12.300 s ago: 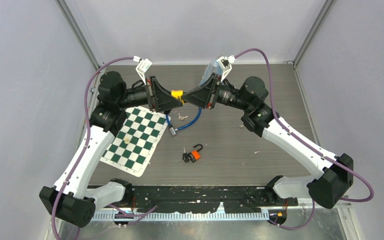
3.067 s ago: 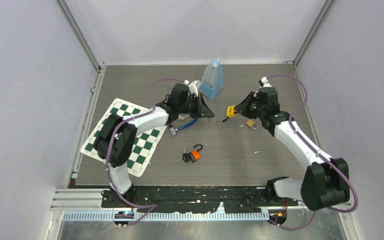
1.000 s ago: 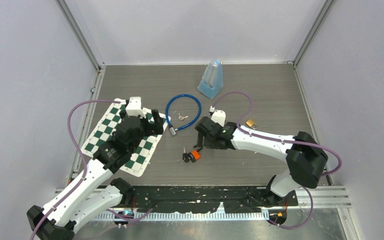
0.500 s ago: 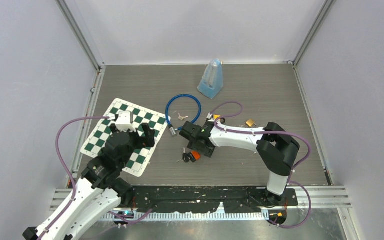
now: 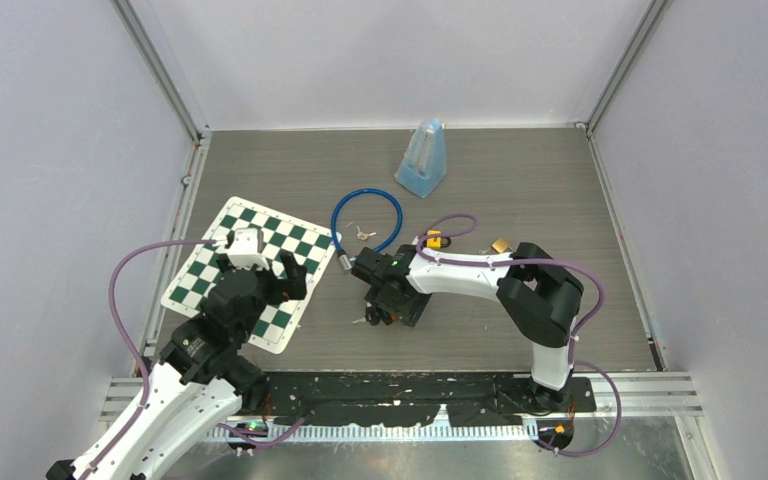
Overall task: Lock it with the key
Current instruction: Pick up the lock from the center of the board.
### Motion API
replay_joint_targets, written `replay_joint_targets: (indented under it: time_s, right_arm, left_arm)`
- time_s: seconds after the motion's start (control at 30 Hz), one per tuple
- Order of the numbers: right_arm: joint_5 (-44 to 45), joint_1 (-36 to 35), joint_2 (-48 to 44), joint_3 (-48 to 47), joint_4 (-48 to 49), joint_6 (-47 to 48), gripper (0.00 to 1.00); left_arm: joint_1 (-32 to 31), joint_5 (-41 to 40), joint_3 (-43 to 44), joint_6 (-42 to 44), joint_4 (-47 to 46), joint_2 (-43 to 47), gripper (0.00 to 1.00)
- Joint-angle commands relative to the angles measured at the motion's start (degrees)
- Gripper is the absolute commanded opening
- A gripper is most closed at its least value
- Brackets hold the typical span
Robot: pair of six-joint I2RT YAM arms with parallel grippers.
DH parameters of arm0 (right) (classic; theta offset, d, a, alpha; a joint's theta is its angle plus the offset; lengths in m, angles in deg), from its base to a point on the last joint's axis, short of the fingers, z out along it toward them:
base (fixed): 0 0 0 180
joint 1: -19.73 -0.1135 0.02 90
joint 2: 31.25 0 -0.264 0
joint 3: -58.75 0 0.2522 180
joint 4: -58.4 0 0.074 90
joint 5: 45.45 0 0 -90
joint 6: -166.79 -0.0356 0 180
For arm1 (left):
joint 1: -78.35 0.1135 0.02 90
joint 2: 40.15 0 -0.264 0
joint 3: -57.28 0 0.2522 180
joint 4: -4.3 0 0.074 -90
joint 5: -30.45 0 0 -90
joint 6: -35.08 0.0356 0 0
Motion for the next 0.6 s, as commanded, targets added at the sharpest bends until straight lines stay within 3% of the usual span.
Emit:
replay_joint_targets:
  time_s: [0.0,0.13,0.2,0.27,0.37,0.43,0.57]
  right_arm:
    - [2.7,-0.3,0.6,-2.5,-4.3,-5.2,0.77]
    - [3.2,-0.3,1.6,-3.8,-2.4,-6.0,0.76]
    - [2.9,-0.3,1.9,-4.1,-5.3,-6.0,0.71]
    - [2.6,-0.3,2.1,-4.2,-5.5,-5.6,0.60]
    - [2.4,-0.3,-0.3,-1.3,-0.1,-5.1,0.32]
    - [3.8,-0.3,-3.2,1.2,3.2,-4.9,0.26]
    - [8.7,-0.3,-8.8,1.3,4.6,-2.6,0.24]
  left_arm:
    - [0.3,-1.0,-0.1,-0.4,0.2,1.1,1.00]
    - [0.2,-1.1,-0.1,-0.4,0.3,1.5,1.00]
    - [0.3,-1.1,0.0,-0.4,0.3,1.6,0.99]
    - [0.2,-1.0,0.0,-0.5,0.3,1.5,0.99]
    - [0.2,-1.8,0.0,-2.0,0.3,1.4,0.97]
    - [0.2,-1.1,0.0,-2.4,0.1,1.5,0.97]
    - [0.2,3.6,-0.9,-3.2,-2.2,2.1,0.97]
